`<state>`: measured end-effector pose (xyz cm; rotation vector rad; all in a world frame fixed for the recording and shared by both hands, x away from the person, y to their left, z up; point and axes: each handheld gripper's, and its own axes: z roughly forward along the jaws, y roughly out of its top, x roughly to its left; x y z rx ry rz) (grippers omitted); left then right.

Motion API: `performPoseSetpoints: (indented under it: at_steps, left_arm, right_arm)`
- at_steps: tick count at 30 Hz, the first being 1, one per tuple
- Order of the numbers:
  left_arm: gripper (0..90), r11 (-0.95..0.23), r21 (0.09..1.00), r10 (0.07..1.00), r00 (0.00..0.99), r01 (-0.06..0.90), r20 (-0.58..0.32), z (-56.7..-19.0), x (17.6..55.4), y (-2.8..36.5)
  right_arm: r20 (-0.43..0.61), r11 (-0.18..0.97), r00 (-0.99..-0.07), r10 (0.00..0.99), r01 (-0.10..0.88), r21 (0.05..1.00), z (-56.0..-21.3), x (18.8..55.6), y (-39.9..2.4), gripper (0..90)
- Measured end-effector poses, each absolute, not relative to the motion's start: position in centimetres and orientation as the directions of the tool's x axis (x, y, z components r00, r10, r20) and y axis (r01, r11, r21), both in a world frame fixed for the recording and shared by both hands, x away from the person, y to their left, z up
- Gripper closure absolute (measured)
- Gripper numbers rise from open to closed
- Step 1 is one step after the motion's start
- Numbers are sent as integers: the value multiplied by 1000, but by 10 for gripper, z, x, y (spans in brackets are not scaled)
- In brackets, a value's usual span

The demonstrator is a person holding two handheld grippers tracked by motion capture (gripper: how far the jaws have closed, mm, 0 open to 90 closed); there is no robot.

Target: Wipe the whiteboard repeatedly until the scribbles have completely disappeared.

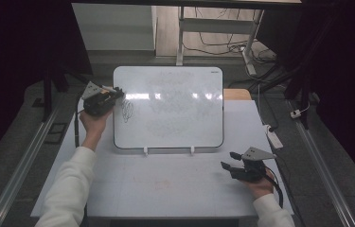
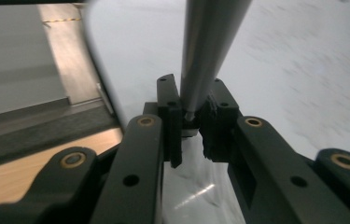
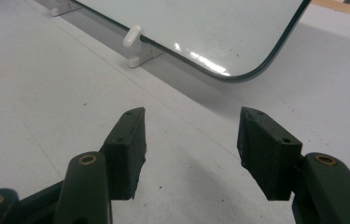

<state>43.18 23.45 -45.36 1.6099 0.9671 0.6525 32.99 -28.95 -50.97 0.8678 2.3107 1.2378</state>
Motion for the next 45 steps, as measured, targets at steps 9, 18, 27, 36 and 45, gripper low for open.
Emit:
performPoseSetpoints:
  at_steps: [9,18,27,36,45]
  left_arm:
    - [784,-84,963,883,467,256,-47,-447,429,248]
    - [784,-85,961,830,552,264,-78,-465,421,222]
    - [784,-82,961,889,454,265,-49,-449,424,251]
    - [784,-71,959,830,550,273,-95,-470,414,222]
    - [784,-34,961,893,440,275,-94,-454,420,263]
  right_arm:
    - [-39,415,-731,681,342,843,-508,329,-291,416]
    - [-42,426,-739,672,340,838,-510,330,-289,416]
    - [-45,425,-737,675,338,840,-509,329,-289,416]
    - [-44,434,-744,666,339,835,-511,329,-286,416]
    - [-43,433,-743,668,341,834,-510,329,-287,414]
